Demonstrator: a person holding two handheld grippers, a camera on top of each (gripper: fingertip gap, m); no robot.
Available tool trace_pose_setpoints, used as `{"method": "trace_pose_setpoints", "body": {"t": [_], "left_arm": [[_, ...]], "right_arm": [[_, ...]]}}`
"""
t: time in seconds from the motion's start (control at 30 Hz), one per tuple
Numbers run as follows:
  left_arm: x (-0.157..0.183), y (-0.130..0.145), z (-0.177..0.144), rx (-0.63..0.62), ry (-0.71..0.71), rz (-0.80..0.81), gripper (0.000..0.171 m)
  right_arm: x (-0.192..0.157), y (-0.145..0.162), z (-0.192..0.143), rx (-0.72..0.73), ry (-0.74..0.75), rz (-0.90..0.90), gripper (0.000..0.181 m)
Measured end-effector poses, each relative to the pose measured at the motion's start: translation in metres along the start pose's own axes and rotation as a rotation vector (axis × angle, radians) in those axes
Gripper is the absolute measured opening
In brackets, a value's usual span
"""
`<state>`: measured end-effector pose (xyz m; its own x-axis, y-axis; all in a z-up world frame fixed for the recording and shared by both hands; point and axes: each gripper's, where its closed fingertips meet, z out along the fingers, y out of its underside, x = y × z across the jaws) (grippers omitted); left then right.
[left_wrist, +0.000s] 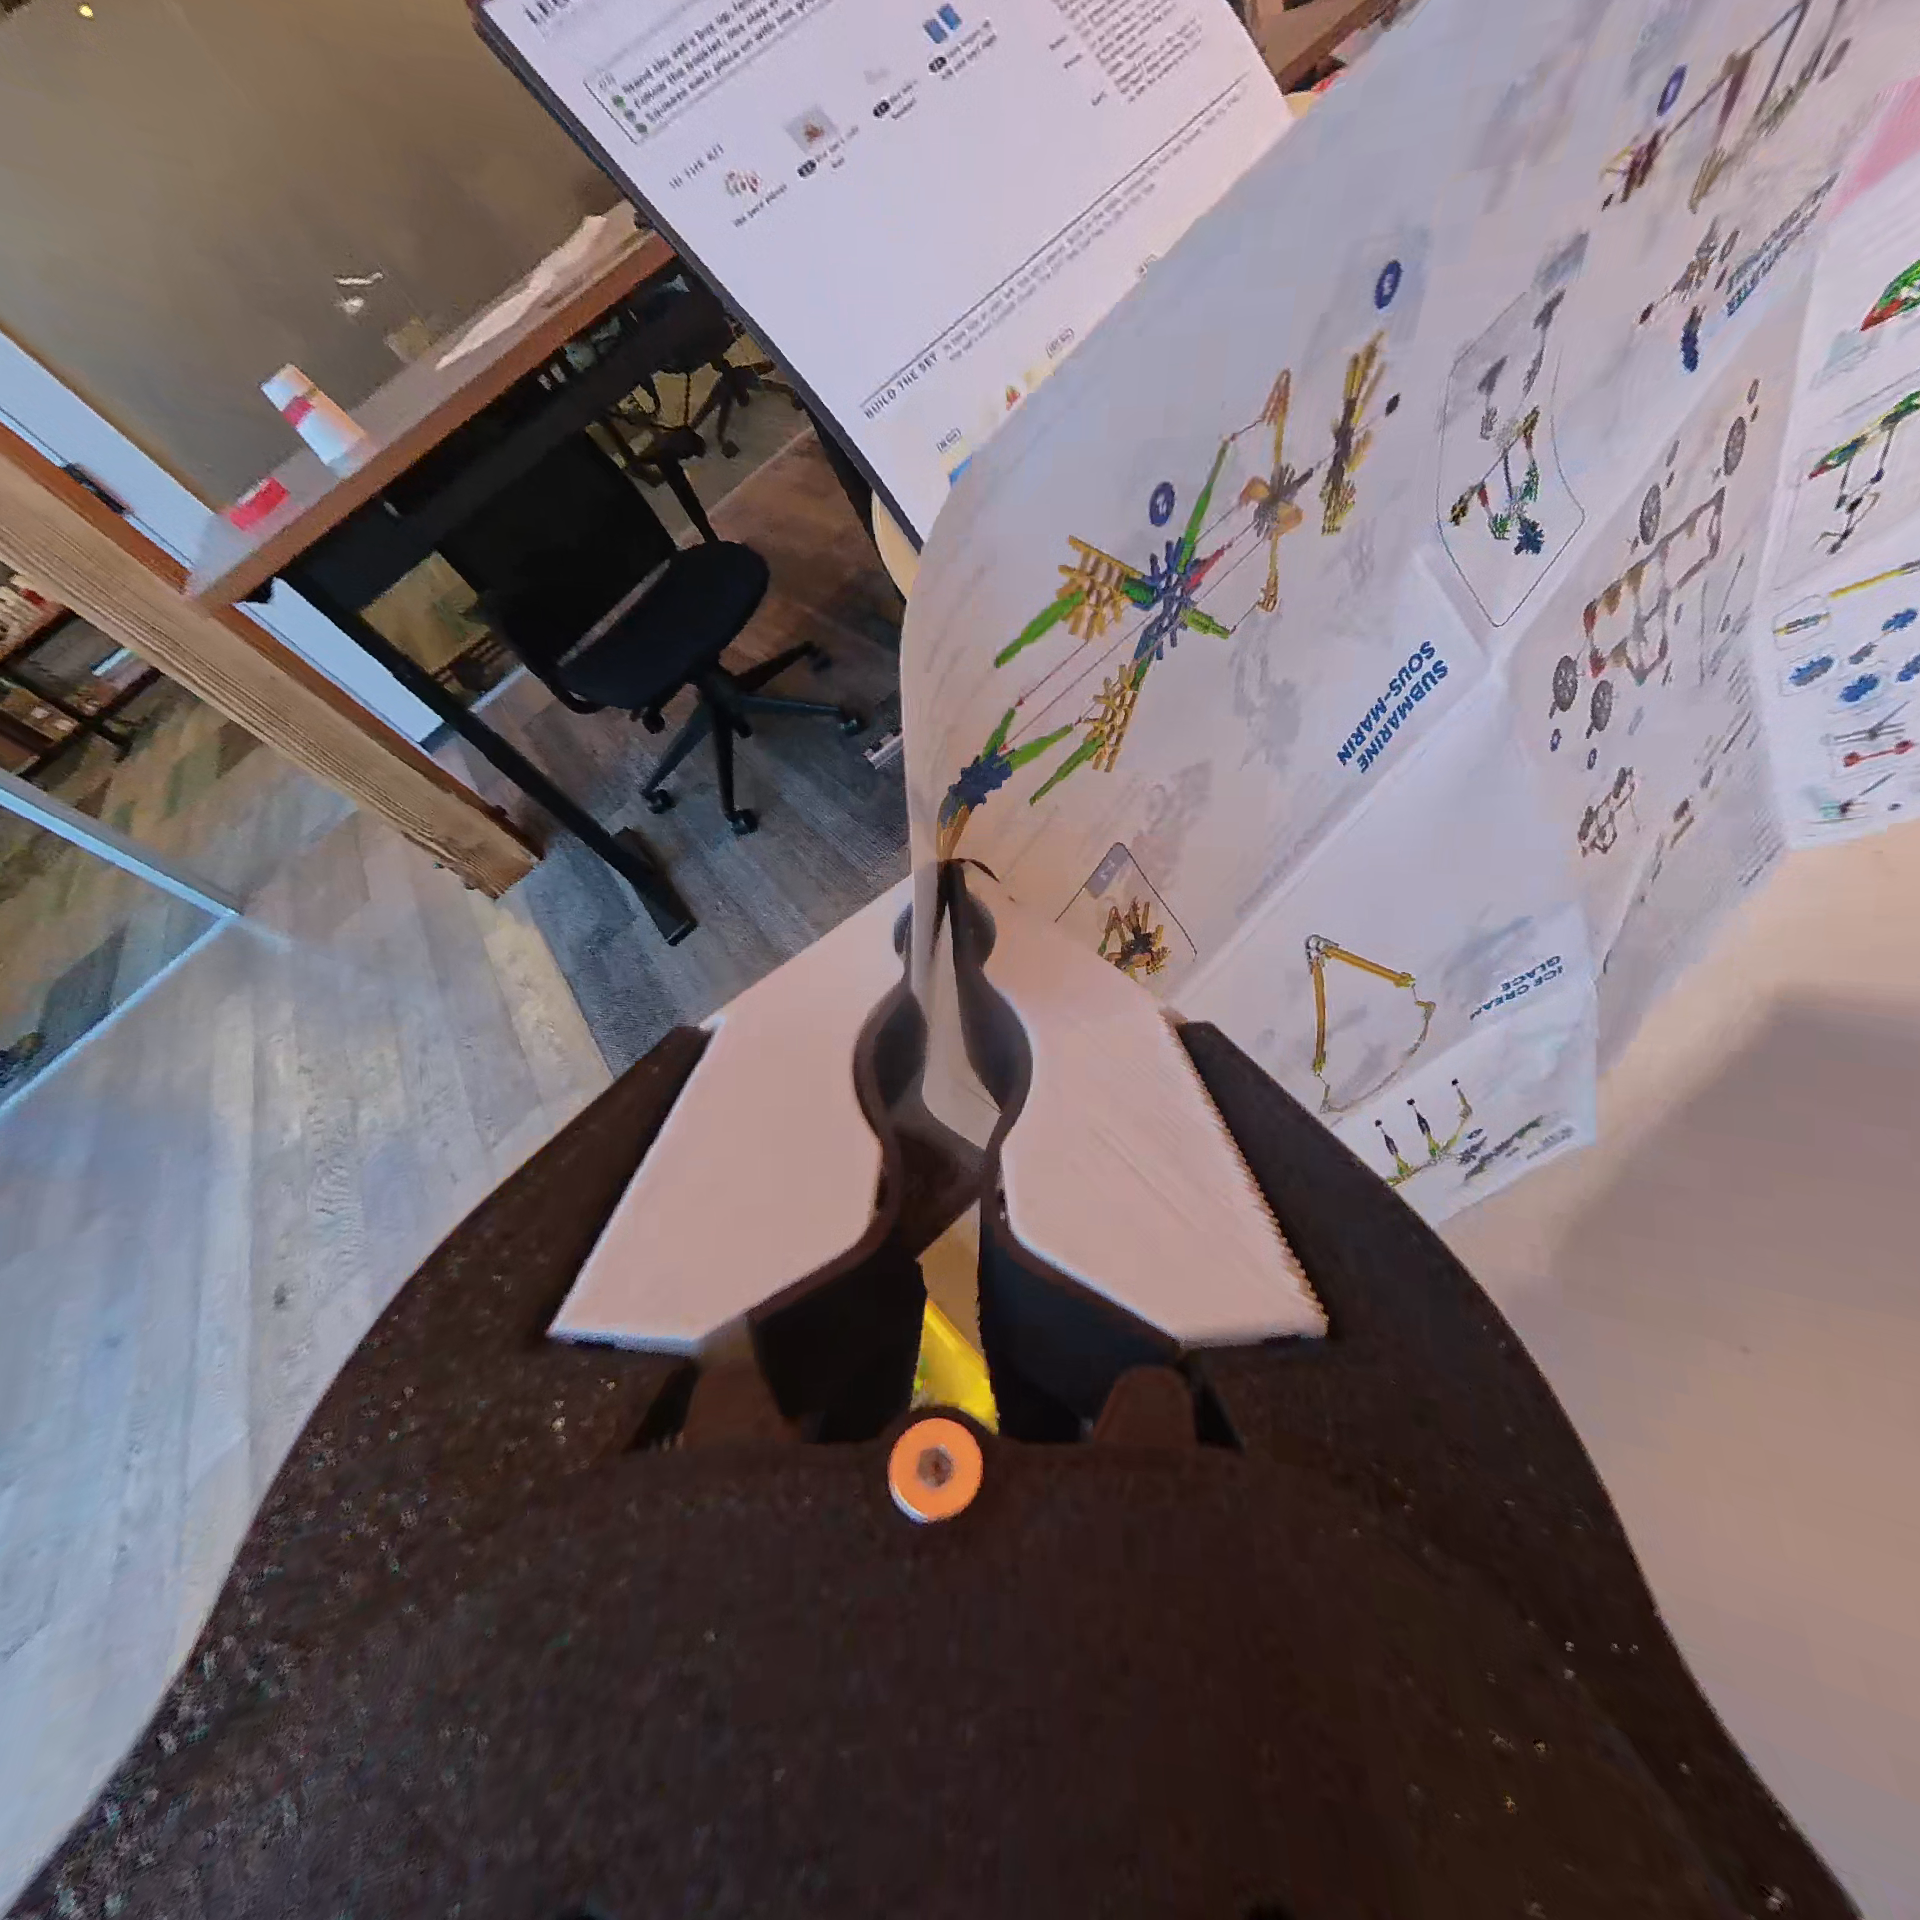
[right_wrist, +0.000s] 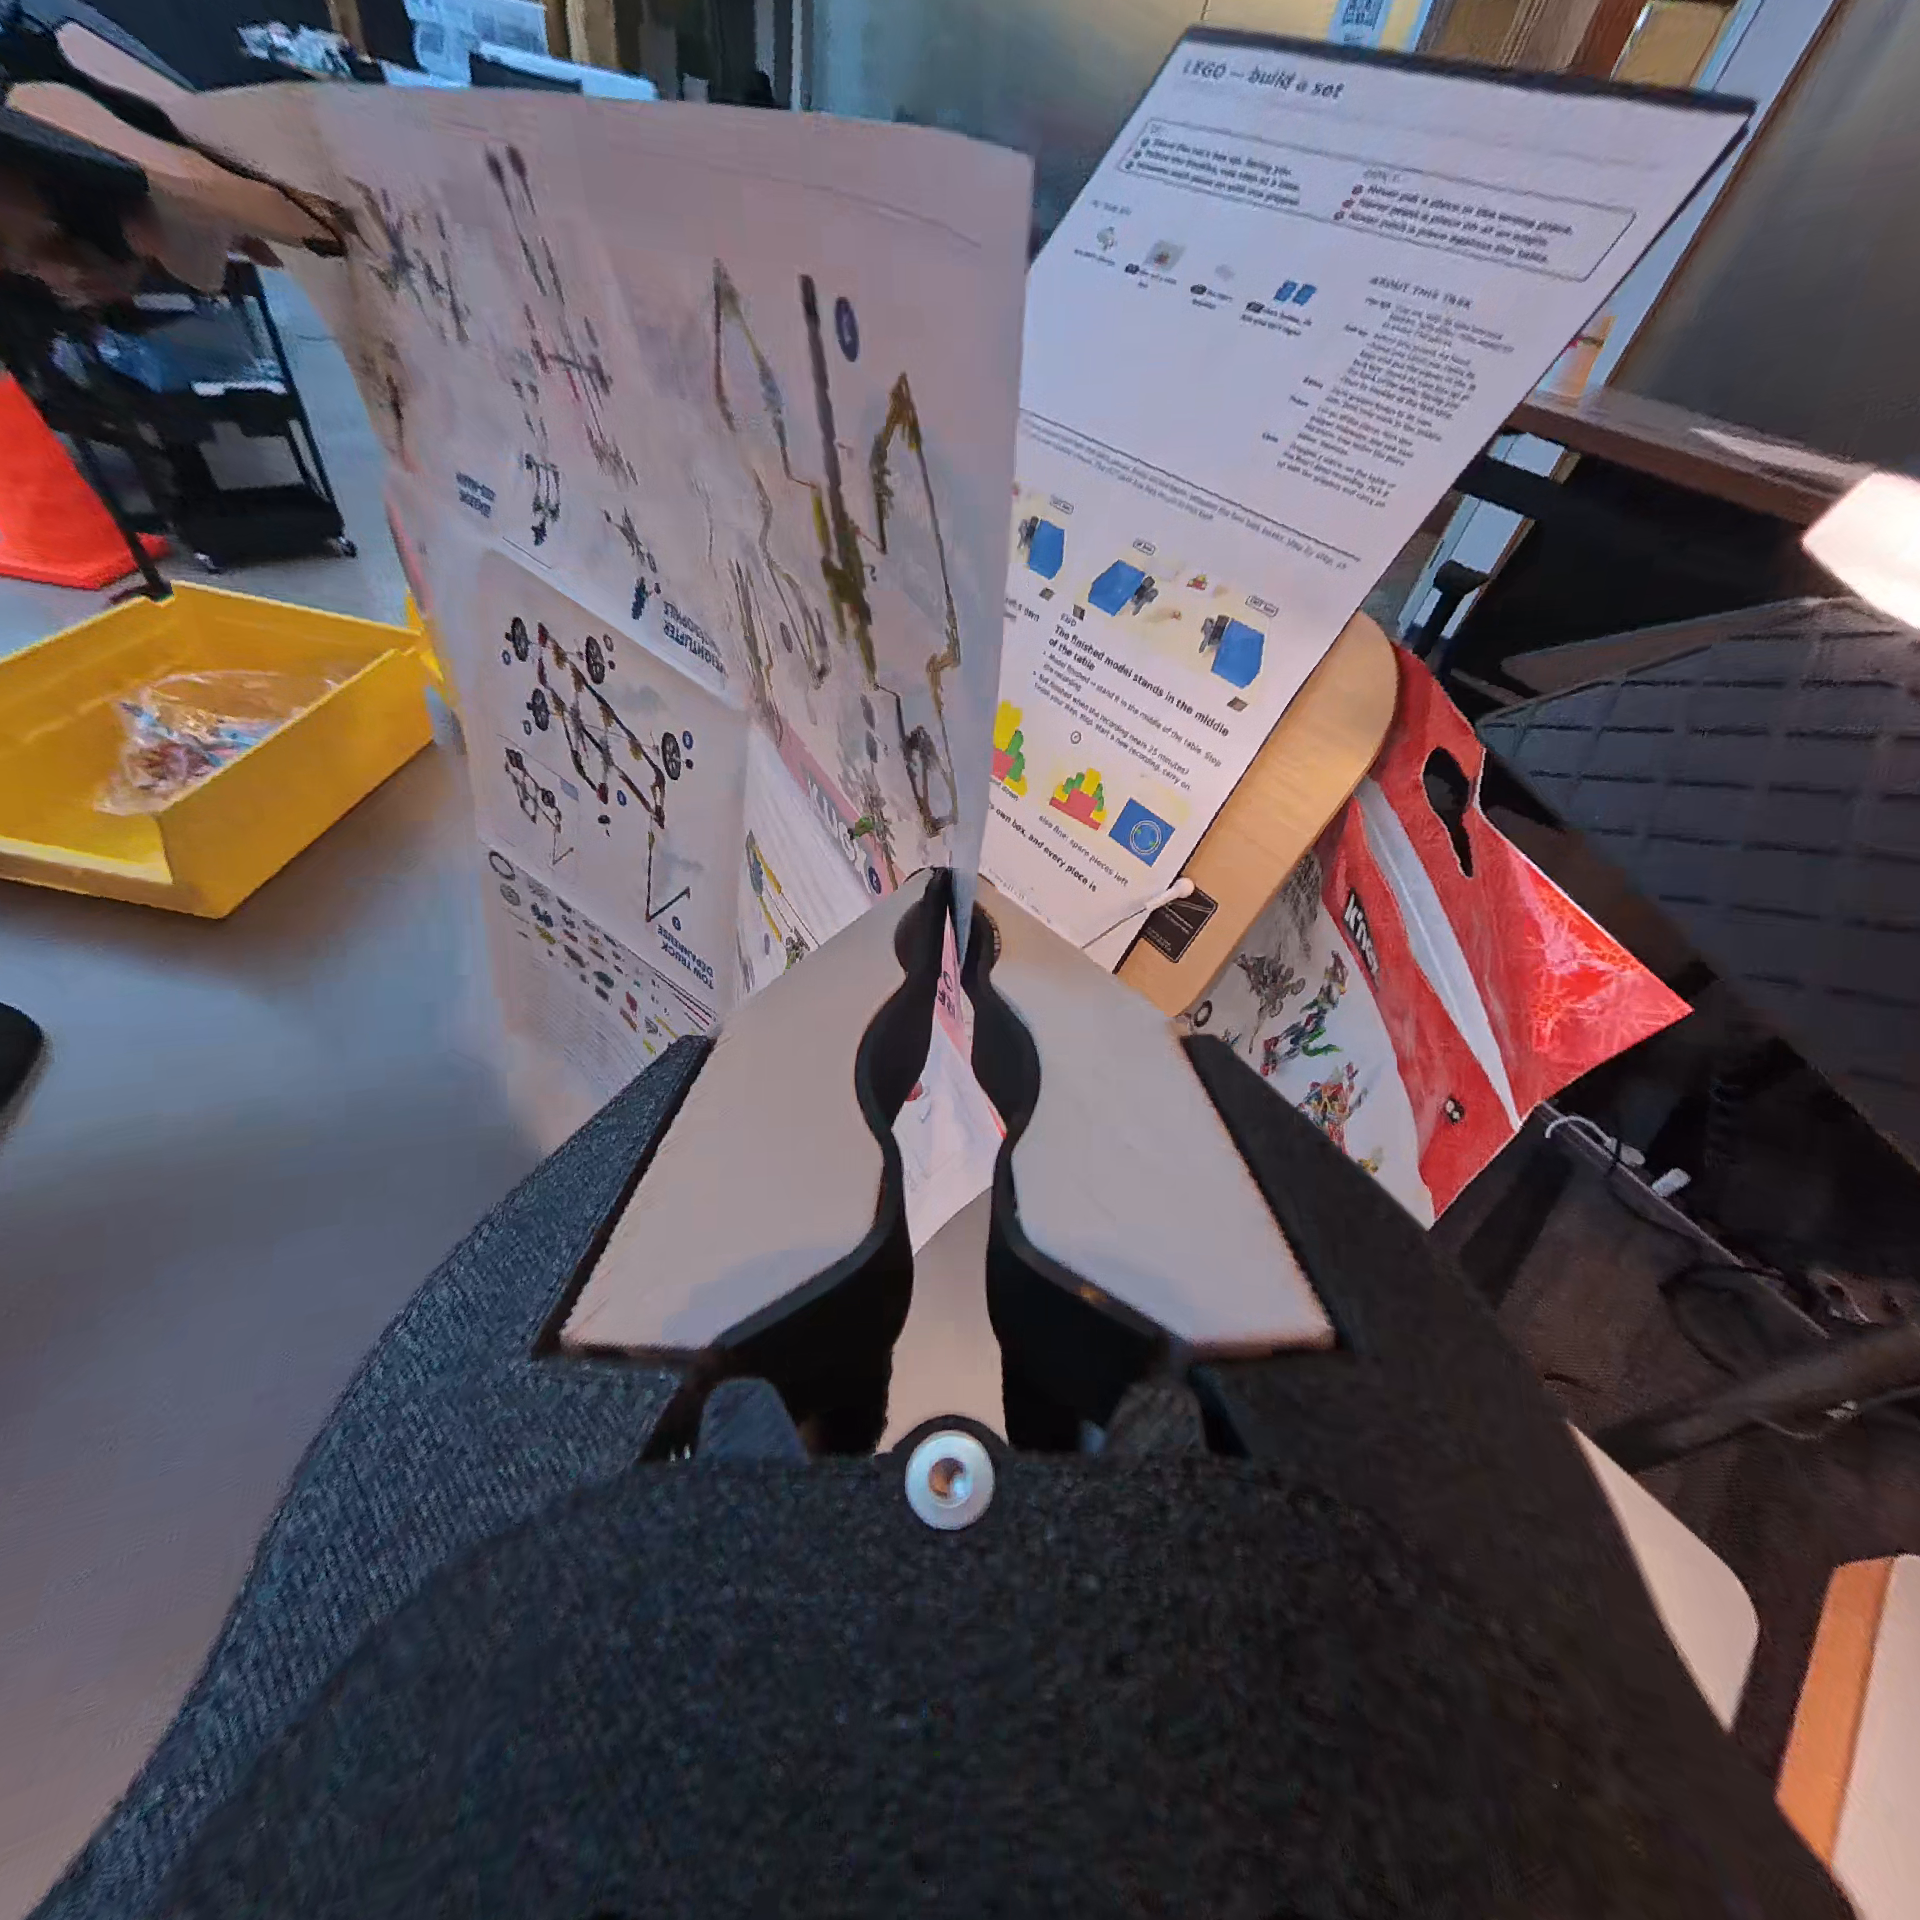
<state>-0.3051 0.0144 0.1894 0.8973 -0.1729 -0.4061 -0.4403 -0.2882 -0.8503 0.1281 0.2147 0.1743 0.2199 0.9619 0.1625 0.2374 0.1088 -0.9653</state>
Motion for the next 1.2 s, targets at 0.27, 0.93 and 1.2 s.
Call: {"method": "trace_pose_setpoints", "body": {"t": [0.27, 0.93, 1.2], "left_arm": [[0.008, -0.012, -0.033, 0.176, -0.073, 0.078, 0.0], [0.273, 0.249, -0.115, -0.202, 0.585, 0.169, 0.0], [0.316, 0.271, -0.12, -0.267, 0.635, 0.191, 0.019]], "right_arm": [[-0.026, -0.014, -0.022, 0.207, 0.004, -0.128, 0.0], [-0.228, 0.345, -0.091, -0.556, -0.333, -0.155, 0.004], [-0.187, 0.356, -0.127, -0.622, -0.243, -0.022, 0.019]]}}
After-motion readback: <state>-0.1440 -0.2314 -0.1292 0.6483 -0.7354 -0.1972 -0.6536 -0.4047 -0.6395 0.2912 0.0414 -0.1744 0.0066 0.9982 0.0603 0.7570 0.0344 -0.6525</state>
